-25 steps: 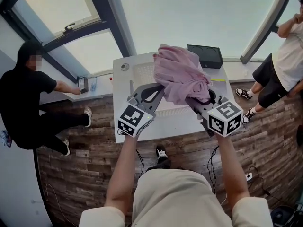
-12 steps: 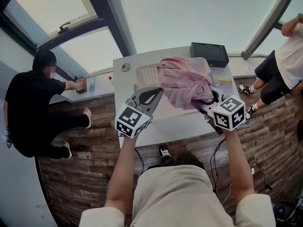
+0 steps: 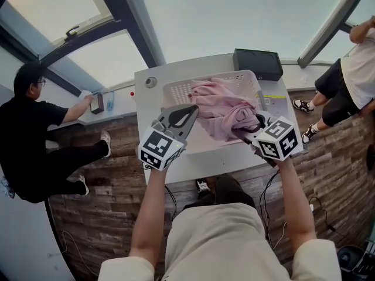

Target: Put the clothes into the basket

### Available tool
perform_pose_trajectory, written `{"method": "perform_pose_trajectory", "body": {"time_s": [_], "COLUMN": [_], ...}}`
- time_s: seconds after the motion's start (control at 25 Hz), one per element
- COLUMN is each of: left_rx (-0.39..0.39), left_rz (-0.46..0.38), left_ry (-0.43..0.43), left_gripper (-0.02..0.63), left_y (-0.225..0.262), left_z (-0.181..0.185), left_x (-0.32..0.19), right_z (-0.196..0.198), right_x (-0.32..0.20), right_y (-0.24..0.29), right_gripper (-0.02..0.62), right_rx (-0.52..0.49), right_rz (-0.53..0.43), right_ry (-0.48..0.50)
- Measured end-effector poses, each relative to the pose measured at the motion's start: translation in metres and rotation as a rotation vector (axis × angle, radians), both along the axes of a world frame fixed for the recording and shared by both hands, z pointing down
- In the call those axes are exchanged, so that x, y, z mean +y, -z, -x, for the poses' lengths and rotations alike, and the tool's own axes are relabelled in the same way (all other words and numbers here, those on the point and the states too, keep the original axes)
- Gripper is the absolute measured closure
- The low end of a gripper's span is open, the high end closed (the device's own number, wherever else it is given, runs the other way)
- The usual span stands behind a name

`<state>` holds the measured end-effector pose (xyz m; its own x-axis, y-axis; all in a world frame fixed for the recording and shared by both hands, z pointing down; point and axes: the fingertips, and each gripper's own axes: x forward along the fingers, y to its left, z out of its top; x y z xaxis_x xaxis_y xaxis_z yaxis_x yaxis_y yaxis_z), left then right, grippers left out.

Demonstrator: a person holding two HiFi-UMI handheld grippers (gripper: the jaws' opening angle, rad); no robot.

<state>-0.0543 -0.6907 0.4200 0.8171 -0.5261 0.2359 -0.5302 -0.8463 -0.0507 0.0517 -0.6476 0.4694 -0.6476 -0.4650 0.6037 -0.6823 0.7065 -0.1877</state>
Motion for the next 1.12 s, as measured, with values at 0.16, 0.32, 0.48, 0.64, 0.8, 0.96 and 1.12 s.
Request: {"method": "perform_pose_trajectory", "body": {"time_s": [0.16,0.32,0.48,0.64,0.8,0.96,1.12], "left_rx": [0.009,0.007,0.007,0.006,0.004,0.004,0.005], "left_rz": [-0.001,0.006,0.012,0.022,0.024,0.018,0.017], "left_ry": [0.019,0.046,0.071,0.095,0.109,0.125,0.135], "left_gripper": [0.592,0.592,0.592,0.592,0.592,0.592,0.592], "left_y": [0.002,0.000,-0.002,-0.006,-0.005,-0.001,-0.001], "left_z": [-0.004,-0.006,-0.006,-0.005,-0.007,-0.007,-0.007], "left_x": [-0.010,-0.022,-0.032,-0.039,-0.043,-0.051,-0.055], "right_z": [0.003,0.013,0.017,0.024,0.032,0.034,0.031], "right_x": [-0.001,-0.011,-0.024,-0.032,-0.033,-0.032,-0.029], "right_y": [-0.023,-0.038,-0.050,-0.061,-0.074,-0.091,-0.108], "right_gripper": [0.357,0.357,0.357,0.357,0.357,0.357,0.357], "right_rx": [0.091,0.117,0.177,0.223,0.300,0.362,0.452], "right_rz": [0.059,0.101,0.124,0.176,0.208,0.236,0.252], "right_ry": [0.090,0.154,0.194,0.254,0.366,0.431,0.483]}}
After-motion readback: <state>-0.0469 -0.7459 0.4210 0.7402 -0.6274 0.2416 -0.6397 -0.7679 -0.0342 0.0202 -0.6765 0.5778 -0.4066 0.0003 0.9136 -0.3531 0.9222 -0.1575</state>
